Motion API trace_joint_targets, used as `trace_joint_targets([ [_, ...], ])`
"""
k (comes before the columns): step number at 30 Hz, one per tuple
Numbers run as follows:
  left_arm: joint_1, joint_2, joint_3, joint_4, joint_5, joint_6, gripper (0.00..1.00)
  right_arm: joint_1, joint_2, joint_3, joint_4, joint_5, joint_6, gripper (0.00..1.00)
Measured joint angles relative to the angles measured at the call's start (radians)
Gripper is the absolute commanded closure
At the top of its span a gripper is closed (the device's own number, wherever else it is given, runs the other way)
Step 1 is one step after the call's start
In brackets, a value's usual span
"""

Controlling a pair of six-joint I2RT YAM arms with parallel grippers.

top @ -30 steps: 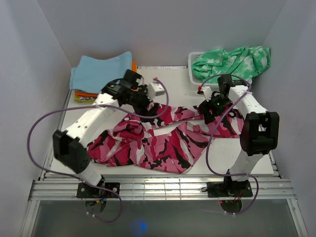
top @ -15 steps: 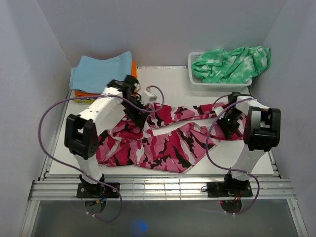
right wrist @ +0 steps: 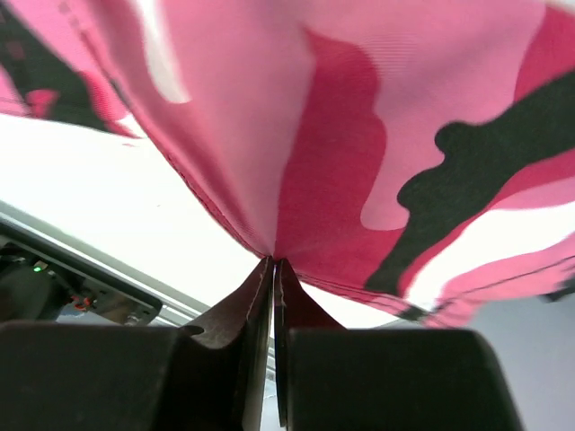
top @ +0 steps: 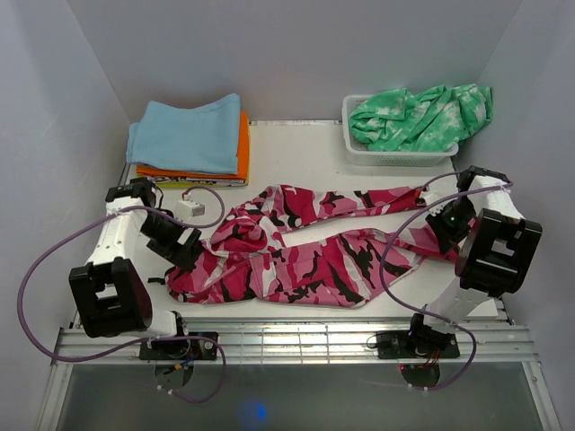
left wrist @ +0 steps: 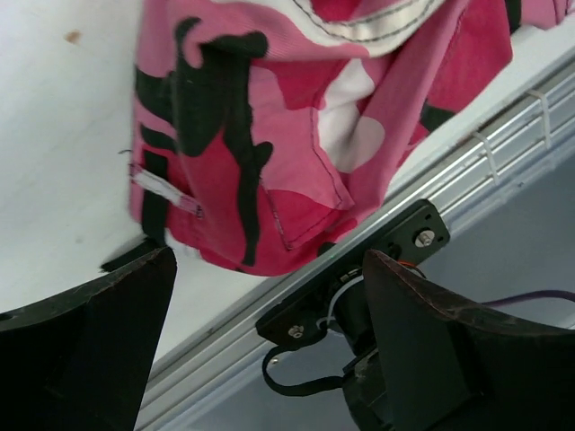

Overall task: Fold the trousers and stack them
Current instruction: Flatten the trousers out

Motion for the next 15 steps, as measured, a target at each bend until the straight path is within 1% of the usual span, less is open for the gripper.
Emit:
trace_joint_targets([
  [2,0.0,0.008,-0.032,-0.006,0.018,0.004,0.04,0.003,-0.029,0.014,-0.026,-0.024,-0.013,0.92],
  [5,0.001,0.014,-0.076,0.022,0.038,-0.011,0.08,0.004,-0.054,0.02,-0.049,-0.059,-0.026,0.92],
  [7,0.001,0.024,-0.114,0.055,0.036,-0.029,0.16,0.006,-0.057,0.031,-0.069,-0.073,-0.033,0.92],
  [8,0.001,0.038,-0.129,0.071,0.034,-0.042,0.23,0.007,-0.056,0.04,-0.076,-0.079,-0.035,0.92],
  [9,0.001,0.059,-0.132,0.084,0.034,-0.056,0.39,0.008,-0.053,0.06,-0.085,-0.087,-0.036,0.92],
  [11,0.001,0.115,-0.111,0.105,0.035,-0.097,0.54,0.012,-0.032,0.138,-0.109,-0.101,-0.036,0.92],
  [12,0.001,0.155,-0.084,0.118,0.038,-0.117,0.71,0.013,-0.016,0.187,-0.114,-0.111,-0.035,0.92],
  [14,0.001,0.23,-0.014,0.13,0.044,-0.157,0.91,0.018,0.023,0.284,-0.126,-0.123,-0.034,0.92],
  [15,0.001,0.278,0.045,0.134,0.048,-0.185,0.99,0.021,0.048,0.341,-0.126,-0.131,-0.032,0.92],
])
